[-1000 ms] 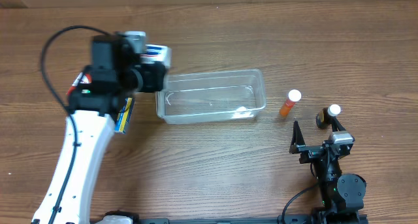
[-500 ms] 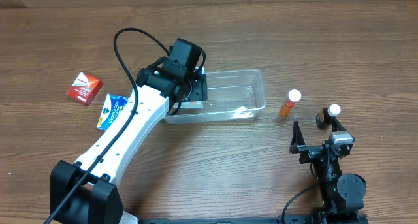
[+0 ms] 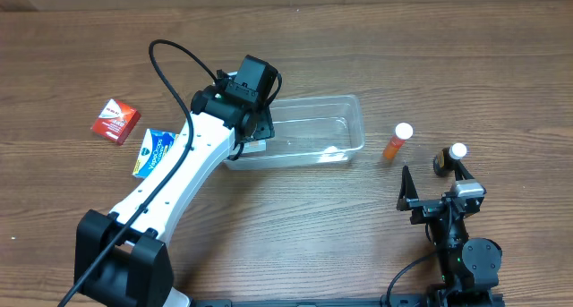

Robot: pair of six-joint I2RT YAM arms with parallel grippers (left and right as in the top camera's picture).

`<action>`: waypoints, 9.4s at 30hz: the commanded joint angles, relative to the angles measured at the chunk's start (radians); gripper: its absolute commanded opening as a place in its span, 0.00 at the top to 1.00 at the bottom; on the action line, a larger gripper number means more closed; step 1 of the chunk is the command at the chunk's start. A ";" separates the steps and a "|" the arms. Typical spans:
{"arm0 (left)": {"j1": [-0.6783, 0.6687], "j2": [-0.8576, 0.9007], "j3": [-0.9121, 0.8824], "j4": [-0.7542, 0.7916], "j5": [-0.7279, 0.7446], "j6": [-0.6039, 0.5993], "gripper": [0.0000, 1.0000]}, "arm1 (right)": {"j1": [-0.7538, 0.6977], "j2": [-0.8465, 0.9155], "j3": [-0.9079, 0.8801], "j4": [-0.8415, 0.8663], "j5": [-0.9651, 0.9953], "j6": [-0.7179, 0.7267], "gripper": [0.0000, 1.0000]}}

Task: Pack container
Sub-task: 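Carry the Hansaplast box with left gripper into the clear container, then move left gripper to the red medicine box and grasp it, then place the red box with left gripper beside the Hansaplast box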

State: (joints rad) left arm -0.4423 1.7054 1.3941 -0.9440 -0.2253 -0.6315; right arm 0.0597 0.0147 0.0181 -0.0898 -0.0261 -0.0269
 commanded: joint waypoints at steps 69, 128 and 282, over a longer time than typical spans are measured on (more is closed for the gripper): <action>0.825 -0.120 0.085 0.115 0.233 1.061 0.00 | -0.001 -0.012 -0.010 0.006 -0.002 -0.003 0.00; 0.868 0.435 0.196 0.325 0.347 1.204 0.18 | -0.001 -0.012 -0.010 0.006 -0.002 -0.003 0.00; -0.103 0.452 0.563 -0.468 0.121 -0.108 0.24 | -0.001 -0.012 -0.010 0.006 -0.002 -0.003 0.00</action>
State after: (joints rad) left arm -0.5499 2.1841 1.9617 -1.4155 -0.0914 -0.7341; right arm 0.0597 0.0147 0.0181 -0.0902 -0.0261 -0.0261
